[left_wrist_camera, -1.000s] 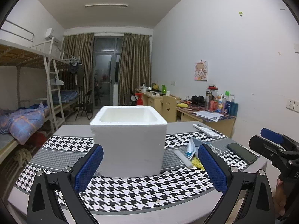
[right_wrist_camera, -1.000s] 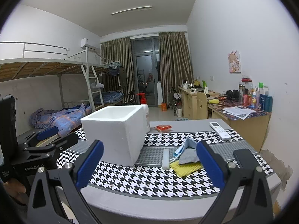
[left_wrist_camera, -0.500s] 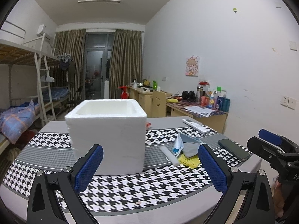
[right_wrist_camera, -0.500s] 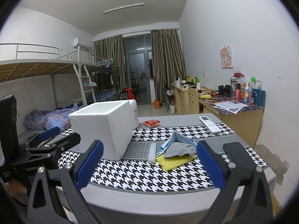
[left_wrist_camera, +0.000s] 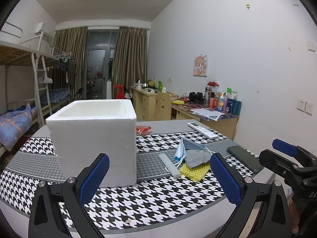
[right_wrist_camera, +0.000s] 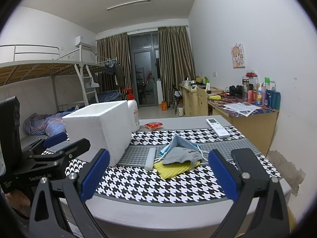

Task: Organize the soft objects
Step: 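Move the left tool toward the white foam stick while the right tool approaches the grey cloth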

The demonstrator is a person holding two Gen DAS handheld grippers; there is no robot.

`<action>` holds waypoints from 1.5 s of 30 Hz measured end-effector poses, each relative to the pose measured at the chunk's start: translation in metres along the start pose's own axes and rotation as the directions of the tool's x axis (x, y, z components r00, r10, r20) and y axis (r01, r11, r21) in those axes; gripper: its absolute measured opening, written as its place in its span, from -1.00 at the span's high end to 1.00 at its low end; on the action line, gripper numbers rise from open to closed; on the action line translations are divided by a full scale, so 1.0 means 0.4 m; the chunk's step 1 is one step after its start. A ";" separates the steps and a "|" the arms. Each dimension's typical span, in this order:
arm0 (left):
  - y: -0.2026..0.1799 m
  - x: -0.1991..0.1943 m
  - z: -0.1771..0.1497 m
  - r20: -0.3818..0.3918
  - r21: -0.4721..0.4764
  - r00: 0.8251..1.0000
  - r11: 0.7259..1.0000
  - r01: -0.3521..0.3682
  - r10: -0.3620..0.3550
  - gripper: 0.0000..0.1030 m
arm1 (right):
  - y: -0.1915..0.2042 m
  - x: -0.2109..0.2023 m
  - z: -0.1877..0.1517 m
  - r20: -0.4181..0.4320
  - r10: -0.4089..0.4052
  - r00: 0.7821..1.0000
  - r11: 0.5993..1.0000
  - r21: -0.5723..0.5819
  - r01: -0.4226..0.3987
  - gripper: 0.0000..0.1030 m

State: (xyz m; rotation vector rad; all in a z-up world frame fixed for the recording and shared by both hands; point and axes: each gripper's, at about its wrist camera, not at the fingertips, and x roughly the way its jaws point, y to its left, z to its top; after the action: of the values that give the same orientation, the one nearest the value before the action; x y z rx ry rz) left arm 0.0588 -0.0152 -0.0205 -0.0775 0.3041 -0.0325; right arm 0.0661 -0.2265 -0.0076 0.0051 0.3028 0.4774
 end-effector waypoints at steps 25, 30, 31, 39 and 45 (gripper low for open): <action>-0.095 0.210 -0.012 -0.173 0.073 0.984 0.996 0.056 -0.042 -0.98 | -0.113 0.154 0.007 -0.121 -0.029 0.992 0.999 0.036 0.034 -0.96; -0.101 0.239 -0.016 -0.199 0.080 0.979 0.995 0.061 -0.044 -0.98 | -0.127 0.168 0.013 -0.135 -0.028 0.990 0.999 0.039 0.034 -0.96; -0.101 0.245 -0.014 -0.205 0.079 0.978 0.995 0.061 -0.043 -0.98 | -0.129 0.172 0.014 -0.137 -0.028 0.990 0.999 0.041 0.034 -0.96; -0.130 0.305 -0.023 -0.279 0.070 0.959 0.995 0.075 -0.052 -0.98 | -0.166 0.210 0.015 -0.175 -0.008 0.985 0.998 0.067 0.020 -0.96; -0.139 0.353 -0.038 -0.337 0.070 0.941 0.997 0.043 -0.017 -0.81 | -0.198 0.239 0.013 -0.197 -0.001 0.980 0.997 0.079 0.017 -0.96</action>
State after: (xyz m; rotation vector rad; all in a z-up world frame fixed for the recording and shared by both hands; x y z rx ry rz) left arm 0.1879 -0.0780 -0.0725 0.0001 0.6437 -0.0880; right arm 0.1842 -0.2534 -0.0358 0.0353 0.5161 0.4567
